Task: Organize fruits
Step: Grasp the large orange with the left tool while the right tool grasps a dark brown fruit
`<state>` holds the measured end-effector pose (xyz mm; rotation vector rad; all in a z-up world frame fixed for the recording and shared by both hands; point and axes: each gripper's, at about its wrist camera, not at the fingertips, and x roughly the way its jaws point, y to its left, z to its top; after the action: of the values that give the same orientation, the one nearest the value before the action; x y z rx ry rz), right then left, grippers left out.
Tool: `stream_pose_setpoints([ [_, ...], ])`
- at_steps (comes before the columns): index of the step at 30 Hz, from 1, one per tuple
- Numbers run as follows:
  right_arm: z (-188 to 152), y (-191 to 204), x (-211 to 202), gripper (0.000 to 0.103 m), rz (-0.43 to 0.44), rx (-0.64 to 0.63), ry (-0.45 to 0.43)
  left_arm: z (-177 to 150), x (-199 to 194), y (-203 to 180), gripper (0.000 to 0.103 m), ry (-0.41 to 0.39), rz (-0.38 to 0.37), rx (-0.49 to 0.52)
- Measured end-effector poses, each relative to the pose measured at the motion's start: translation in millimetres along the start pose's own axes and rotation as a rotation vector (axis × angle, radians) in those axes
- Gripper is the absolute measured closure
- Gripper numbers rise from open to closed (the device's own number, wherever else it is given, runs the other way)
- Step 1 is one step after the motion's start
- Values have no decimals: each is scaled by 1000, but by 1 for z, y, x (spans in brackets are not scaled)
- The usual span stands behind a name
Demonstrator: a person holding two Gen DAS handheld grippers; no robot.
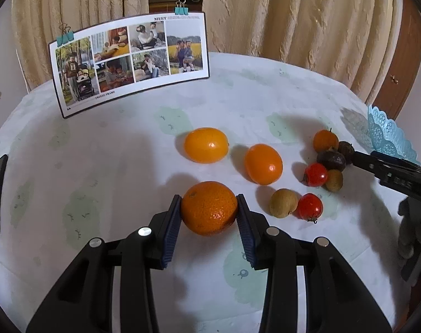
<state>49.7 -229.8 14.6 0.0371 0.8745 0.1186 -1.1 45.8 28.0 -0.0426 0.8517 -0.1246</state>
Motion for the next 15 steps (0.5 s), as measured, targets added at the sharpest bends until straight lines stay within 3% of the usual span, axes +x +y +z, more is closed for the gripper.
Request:
stream_pose_setpoints([
  [8,8,5,24,36,0,-23,36,1,-2,0,64,-3,1,-2],
  [11,9,9,30,44,-9,-32,44,0,-1,0,64,-3,5,-7],
  [13,8,11,30,59,3,-39,42,0,-1,1,64,-1,8,-12],
  [15,7,12,28,59,5,-38,40,0,0,2,64,1,10,-13],
])
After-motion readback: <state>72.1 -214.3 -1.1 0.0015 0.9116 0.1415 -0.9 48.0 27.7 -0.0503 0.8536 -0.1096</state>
